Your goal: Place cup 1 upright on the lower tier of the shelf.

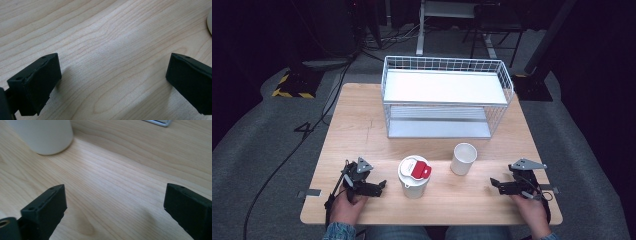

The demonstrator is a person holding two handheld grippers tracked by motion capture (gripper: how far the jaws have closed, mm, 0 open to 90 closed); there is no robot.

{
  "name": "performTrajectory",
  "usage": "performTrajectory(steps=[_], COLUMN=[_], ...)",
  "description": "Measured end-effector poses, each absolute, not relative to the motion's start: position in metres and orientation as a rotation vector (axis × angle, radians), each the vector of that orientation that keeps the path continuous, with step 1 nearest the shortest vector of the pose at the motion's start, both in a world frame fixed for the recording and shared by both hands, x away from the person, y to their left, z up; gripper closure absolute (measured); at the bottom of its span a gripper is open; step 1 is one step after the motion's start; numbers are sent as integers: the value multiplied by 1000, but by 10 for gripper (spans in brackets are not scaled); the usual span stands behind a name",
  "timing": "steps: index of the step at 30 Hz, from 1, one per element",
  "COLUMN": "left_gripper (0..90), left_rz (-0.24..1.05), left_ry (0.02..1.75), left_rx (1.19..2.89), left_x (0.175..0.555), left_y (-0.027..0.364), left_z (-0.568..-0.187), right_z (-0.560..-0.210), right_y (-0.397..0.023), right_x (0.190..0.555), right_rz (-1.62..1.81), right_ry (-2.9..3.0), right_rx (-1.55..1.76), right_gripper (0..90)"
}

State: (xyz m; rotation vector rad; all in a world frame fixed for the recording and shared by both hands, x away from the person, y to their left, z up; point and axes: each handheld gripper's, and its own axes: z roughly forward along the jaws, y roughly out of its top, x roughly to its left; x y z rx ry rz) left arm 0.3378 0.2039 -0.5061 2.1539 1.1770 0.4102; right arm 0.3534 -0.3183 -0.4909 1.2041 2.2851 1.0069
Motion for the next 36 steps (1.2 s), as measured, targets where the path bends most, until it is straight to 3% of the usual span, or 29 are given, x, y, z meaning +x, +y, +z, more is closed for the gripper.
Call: performTrajectory(steps=[17, 36], left_gripper=[5, 6], left_rz=[411, 410], left_ry=[1176, 1177], left_rx=[2154, 2154], left_x=[338, 338], left_y=[204, 204], left_z=[-506, -506], right_z=[-467, -469], right_y=[-296, -246], right_x=[346, 374], right_rz=[1169, 1202], right_ry=[2258, 2334], right_rx=[1017, 926], right_gripper=[40, 40])
